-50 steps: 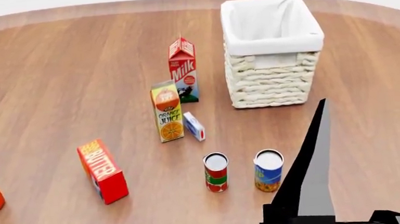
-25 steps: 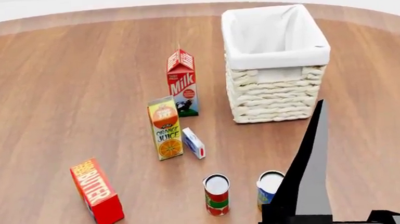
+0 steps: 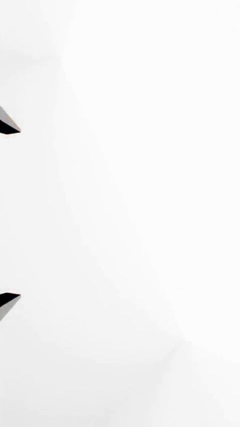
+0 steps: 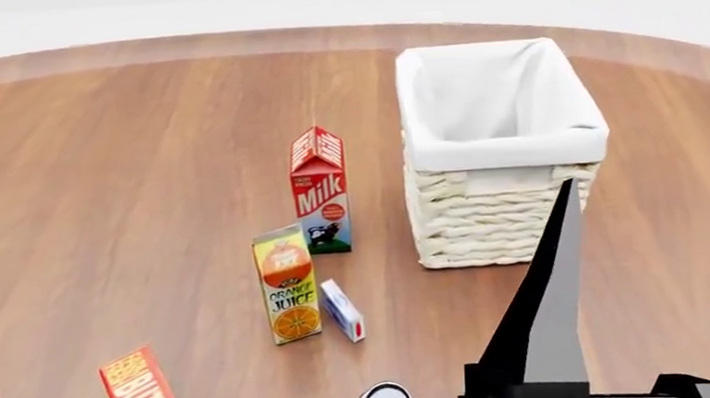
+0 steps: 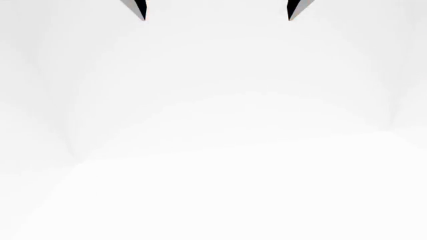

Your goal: Pick up the alphabet soup and the tomato sauce, and put them in the basket.

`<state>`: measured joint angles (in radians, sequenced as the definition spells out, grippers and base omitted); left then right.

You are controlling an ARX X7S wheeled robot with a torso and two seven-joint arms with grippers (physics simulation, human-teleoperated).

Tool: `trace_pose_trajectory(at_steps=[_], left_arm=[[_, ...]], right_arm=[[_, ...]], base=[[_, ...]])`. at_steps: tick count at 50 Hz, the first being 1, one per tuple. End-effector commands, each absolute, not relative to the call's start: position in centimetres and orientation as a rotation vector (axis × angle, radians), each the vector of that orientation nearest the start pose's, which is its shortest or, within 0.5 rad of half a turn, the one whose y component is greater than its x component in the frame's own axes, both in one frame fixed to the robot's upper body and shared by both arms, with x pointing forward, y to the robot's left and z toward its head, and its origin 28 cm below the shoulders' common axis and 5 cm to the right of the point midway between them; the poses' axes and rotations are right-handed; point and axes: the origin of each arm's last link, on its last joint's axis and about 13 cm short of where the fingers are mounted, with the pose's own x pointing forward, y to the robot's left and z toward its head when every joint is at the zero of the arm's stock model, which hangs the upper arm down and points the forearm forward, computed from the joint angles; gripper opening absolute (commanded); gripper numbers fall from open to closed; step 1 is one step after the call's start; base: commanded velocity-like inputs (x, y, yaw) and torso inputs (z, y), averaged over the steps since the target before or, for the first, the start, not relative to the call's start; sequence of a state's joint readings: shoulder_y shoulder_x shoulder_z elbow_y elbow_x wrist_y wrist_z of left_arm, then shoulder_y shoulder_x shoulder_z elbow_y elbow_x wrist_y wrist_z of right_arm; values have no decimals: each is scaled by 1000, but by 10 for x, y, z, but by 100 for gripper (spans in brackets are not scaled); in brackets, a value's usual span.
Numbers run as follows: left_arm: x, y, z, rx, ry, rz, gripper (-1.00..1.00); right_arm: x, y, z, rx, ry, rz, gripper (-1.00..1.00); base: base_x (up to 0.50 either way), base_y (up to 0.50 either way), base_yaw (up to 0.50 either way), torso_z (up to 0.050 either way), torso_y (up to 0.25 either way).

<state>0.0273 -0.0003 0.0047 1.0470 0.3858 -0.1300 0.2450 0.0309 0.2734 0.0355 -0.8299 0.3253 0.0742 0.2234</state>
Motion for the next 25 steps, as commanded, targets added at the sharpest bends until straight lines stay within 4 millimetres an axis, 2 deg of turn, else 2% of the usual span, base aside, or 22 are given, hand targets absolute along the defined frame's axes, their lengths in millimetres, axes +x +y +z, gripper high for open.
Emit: trace_pose_trajectory(at_steps=[1, 25], left_arm=[[138, 217, 203, 438, -833, -14, 100], [139, 215, 204, 438, -827, -18, 100]], right_arm=[[173, -122, 185, 105, -753, 4, 100], [174, -122, 184, 102, -751, 1, 100]], base=[[438, 0, 0, 0, 0], [438, 0, 0, 0, 1]])
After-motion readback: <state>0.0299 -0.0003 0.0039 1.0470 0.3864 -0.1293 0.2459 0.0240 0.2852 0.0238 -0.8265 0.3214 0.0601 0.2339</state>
